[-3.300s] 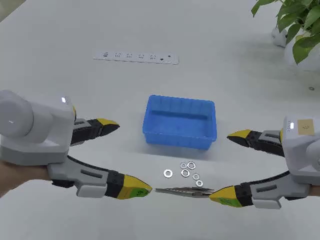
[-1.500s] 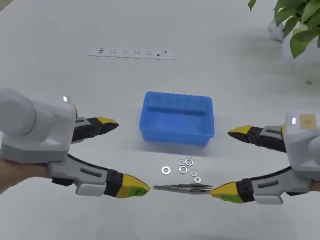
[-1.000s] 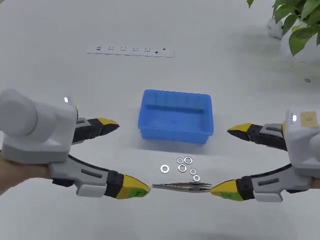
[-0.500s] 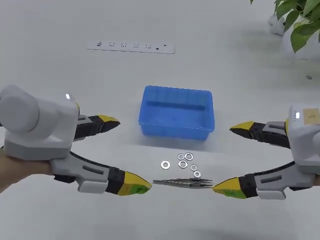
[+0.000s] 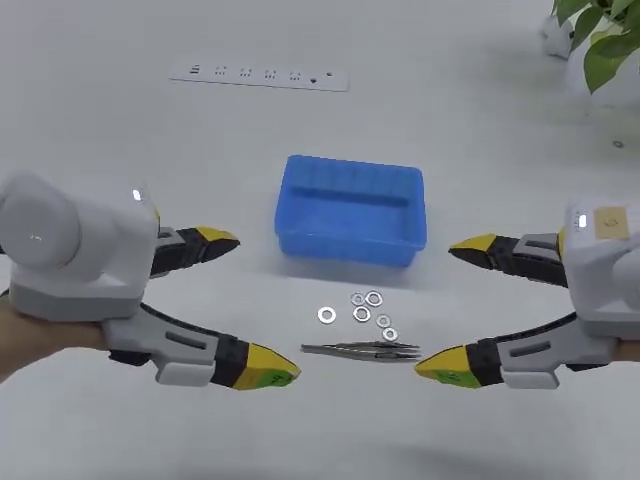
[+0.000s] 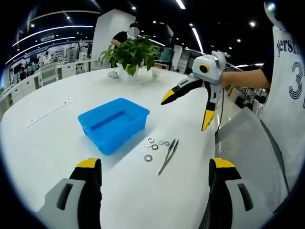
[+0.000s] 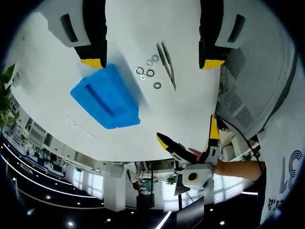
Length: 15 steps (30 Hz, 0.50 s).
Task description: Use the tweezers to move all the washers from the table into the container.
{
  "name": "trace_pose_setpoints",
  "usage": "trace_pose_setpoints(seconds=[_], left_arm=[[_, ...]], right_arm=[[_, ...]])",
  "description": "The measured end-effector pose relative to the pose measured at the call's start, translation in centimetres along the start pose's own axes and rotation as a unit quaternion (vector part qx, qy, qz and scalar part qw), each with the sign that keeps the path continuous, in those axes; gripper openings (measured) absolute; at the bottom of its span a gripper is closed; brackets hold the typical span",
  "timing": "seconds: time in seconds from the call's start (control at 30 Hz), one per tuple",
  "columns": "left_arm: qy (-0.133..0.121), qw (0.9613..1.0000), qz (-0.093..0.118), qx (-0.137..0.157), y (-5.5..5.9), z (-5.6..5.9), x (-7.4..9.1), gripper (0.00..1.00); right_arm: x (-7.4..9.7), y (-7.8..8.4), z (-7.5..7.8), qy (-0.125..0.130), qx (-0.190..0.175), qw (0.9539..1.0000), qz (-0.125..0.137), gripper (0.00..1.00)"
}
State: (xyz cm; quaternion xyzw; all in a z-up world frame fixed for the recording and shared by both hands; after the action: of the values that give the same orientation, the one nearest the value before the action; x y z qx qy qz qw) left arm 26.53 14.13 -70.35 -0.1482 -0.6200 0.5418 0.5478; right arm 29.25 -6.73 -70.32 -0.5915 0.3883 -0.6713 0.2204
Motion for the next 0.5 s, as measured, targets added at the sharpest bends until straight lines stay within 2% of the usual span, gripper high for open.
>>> trace_pose_setpoints(seconds=[0.1, 0.13, 0.2, 0.27, 0.37, 0.43, 0.5], left_arm=[[0.001, 1.0, -0.006, -0.007, 0.6, 0.3, -0.6, 0.97], [0.009, 0.9999, -0.012, -0.009, 0.9, 0.5, -0.9, 0.97], [0.024, 0.9994, -0.025, -0.005, 1.4, 1.0, -1.4, 0.97], [0.029, 0.9989, -0.033, -0.014, 1.9, 1.3, -1.9, 0.96], [0.034, 0.9987, -0.035, -0.016, 2.3, 1.5, -2.4, 0.93], [0.041, 0.9988, -0.022, -0.016, 2.3, 1.8, -2.9, 0.89], [0.05, 0.9985, -0.02, -0.002, 2.6, 2.2, -3.6, 0.89]], right_arm=[[-0.6, 0.4, -0.3, -0.007, 0.009, 0.9999, -0.01, 0.78], [-0.7, 0.5, -0.4, -0.01, 0.01, 0.9998, -0.014, 0.78], [-1.0, 0.5, -0.6, -0.016, 0.013, 0.9996, -0.017, 0.73], [-1.1, 0.6, -0.7, -0.021, 0.014, 0.9995, -0.021, 0.65], [-1.6, 0.9, -0.8, -0.025, 0.024, 0.9992, -0.021, 0.59], [-2.1, 1.1, -1.1, -0.033, 0.023, 0.9989, -0.024, 0.58], [-2.4, 1.3, -1.5, -0.041, 0.028, 0.9984, -0.027, 0.56]])
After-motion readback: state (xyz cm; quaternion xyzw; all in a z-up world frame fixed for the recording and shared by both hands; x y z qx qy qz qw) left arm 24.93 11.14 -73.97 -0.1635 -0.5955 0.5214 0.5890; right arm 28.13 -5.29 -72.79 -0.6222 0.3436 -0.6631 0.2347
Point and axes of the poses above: the centre of the closed fingertips' face, and the gripper's own axes: x roughly backward along the fingers, z roughly to its right, y roughly out of its underside, the point moved 6 cm from there along x, roughly backward along the fingers, and after that the axes turned 1 degree about y, right-handed, at the moved point
